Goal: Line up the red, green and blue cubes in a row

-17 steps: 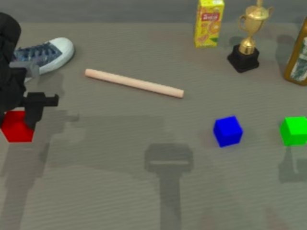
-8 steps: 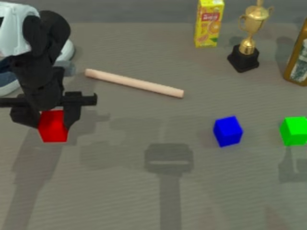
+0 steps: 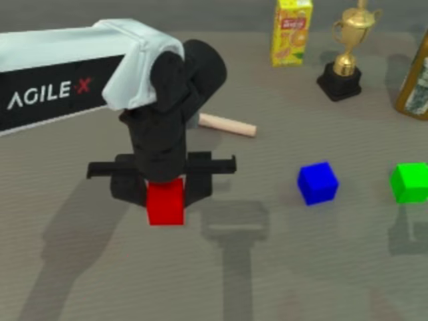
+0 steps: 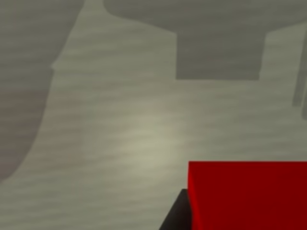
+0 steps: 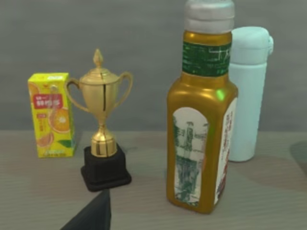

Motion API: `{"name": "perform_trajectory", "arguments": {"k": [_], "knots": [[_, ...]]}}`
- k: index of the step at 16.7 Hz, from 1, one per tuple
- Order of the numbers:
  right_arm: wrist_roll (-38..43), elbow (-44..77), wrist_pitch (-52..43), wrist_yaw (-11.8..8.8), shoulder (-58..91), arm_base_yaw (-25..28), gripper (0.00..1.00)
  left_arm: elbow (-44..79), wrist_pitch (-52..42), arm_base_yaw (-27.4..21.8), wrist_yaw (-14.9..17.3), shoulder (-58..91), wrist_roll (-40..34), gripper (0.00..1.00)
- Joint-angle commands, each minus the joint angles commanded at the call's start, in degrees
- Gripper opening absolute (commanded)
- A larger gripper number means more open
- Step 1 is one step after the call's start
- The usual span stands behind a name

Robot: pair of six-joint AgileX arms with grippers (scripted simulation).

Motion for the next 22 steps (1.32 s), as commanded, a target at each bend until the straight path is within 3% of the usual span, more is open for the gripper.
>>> {"name": "perform_trajectory", "arguments": {"k": [6, 14, 19, 22], "knots": [[0.0, 0.0, 0.0, 0.0, 0.0, 0.0, 1.0, -0.11, 0.22, -0.82, -0.02, 0.03, -0.87, 0.0], [0.0, 0.0, 0.0, 0.0, 0.0, 0.0, 1.0, -8.6, 13.92, -0.93, 0.0, 4.93, -0.91, 0.0], [0.0, 0.0, 0.0, 0.0, 0.0, 0.0, 1.0, -9.14, 14.73, -0.98, -0.04, 5.29, -0.91, 0.0], [0.0, 0.0, 0.0, 0.0, 0.0, 0.0, 1.0, -9.14, 14.73, -0.98, -0.04, 5.29, -0.91, 0.23]]}}
